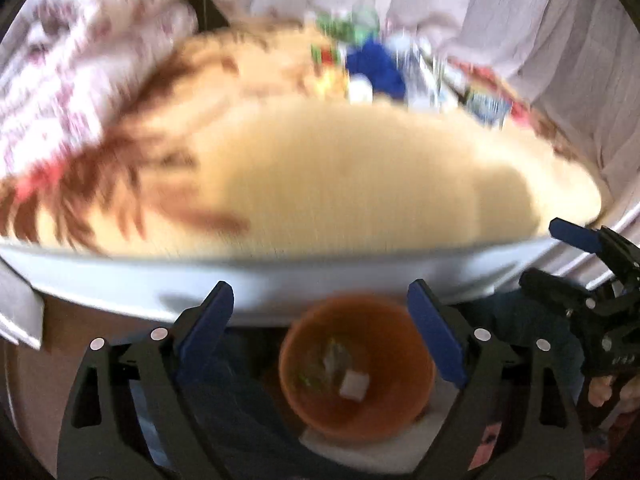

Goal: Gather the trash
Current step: 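Move both tools back over the mat toward the blue cloth and cartons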

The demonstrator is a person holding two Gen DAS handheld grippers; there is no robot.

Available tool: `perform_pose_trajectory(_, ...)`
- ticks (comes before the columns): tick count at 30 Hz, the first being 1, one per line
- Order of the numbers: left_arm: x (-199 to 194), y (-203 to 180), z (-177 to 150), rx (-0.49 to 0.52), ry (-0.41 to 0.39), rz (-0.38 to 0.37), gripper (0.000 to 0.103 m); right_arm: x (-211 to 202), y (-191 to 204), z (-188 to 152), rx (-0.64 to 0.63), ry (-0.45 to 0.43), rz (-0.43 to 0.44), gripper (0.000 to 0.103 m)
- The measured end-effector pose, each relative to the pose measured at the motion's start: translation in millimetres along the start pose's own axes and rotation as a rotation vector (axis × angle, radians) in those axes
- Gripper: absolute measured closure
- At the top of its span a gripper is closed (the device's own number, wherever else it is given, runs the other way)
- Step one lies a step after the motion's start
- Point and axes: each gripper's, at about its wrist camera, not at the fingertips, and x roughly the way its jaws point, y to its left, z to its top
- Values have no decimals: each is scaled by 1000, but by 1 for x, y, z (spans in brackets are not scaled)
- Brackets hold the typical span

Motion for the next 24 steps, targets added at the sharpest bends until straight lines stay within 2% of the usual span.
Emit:
perform_pose_trajectory(4,-9,2,27,15,-82,32,11,-1,-16,35,8,-102,-54,6)
perform_pose_trajectory(10,0,17,60,-37,-110,31,11,34,-38,91,19,-180,-115,6)
perform_pose_trajectory(15,11,23,77,-71,-109,27,11,80,-47,131,-30,-197,-150,6)
perform_pose_trajectory(19,24,25,85,-77,-88,22,11,115,-53,156,-58,-181,-146,6)
perform_pose_trajectory(24,38,26,90,-78,-62,10,11,143,-61,175,-66,-156,-152,15)
